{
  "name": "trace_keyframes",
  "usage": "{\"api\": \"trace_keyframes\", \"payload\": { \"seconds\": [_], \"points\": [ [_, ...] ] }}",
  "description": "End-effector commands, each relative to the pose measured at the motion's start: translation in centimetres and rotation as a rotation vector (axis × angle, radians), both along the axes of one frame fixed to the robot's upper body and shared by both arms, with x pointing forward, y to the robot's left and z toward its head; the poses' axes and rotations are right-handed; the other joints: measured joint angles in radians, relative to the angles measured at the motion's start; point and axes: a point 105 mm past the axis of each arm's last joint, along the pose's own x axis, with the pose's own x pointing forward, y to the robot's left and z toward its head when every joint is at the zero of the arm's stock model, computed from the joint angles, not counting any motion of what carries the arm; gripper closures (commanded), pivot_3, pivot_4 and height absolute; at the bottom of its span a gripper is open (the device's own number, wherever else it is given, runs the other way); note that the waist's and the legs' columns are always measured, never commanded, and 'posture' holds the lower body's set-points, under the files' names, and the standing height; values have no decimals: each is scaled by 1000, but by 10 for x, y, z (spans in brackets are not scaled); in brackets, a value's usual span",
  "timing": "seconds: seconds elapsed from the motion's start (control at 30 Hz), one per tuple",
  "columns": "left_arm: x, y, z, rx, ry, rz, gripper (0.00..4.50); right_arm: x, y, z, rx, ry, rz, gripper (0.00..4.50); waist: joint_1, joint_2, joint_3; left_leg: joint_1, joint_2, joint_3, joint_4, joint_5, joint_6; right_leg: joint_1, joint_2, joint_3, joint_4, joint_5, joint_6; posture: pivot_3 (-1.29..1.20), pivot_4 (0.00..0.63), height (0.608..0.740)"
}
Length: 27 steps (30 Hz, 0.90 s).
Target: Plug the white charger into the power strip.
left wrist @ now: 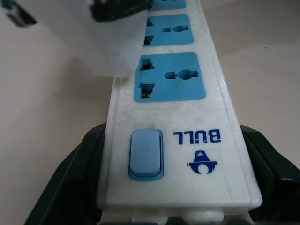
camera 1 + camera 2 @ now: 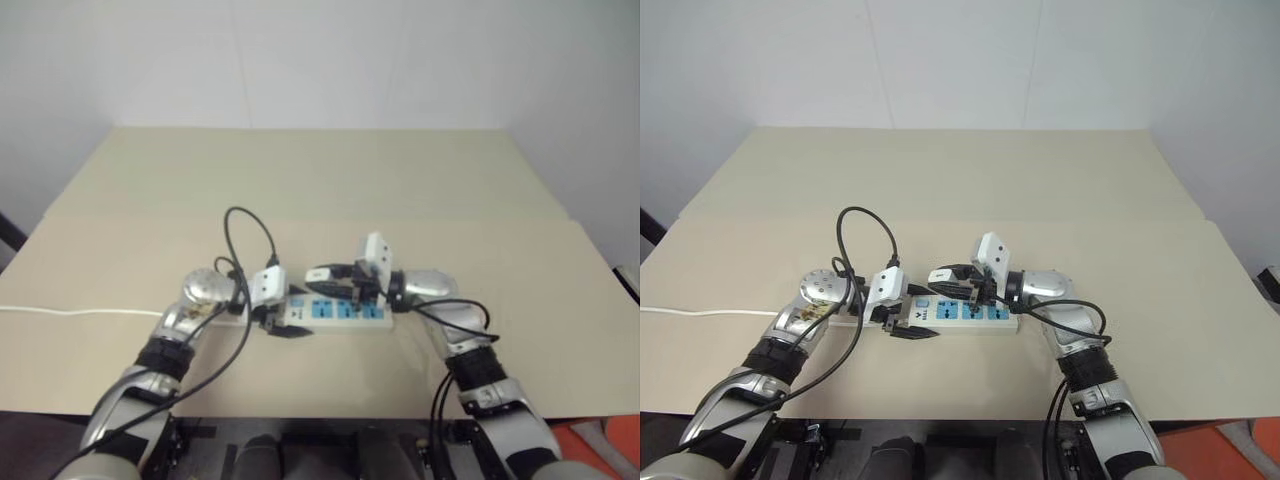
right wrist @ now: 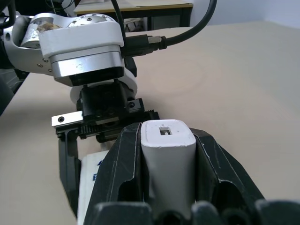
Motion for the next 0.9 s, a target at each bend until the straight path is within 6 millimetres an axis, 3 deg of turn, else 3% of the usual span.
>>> {"api": "trace_keyframes", "payload": {
  "seconds": [0.03,0.3,0.5,0.9],
  "points": [
    [-6,7,-12,55,45,-7,1157,-1,5,-5,-11,9,18,3341,-2,0,0,0,0,0,0,0,0,0,0,0,0,0,0,0,150,740],
    [-6,9,-14,57,57,6,1157,-18,12,7,49,36,106,3341,-5,0,0,0,0,0,0,0,0,0,0,0,0,0,0,0,150,740],
    [-5,10,-13,58,55,8,1157,-13,17,17,121,66,85,3341,-10,0,0,0,0,0,0,0,0,0,0,0,0,0,0,0,150,740],
    [-6,14,-12,63,54,16,1157,-3,9,2,70,61,42,3341,-14,0,0,0,0,0,0,0,0,0,0,0,0,0,0,0,150,740]
  ]
}}
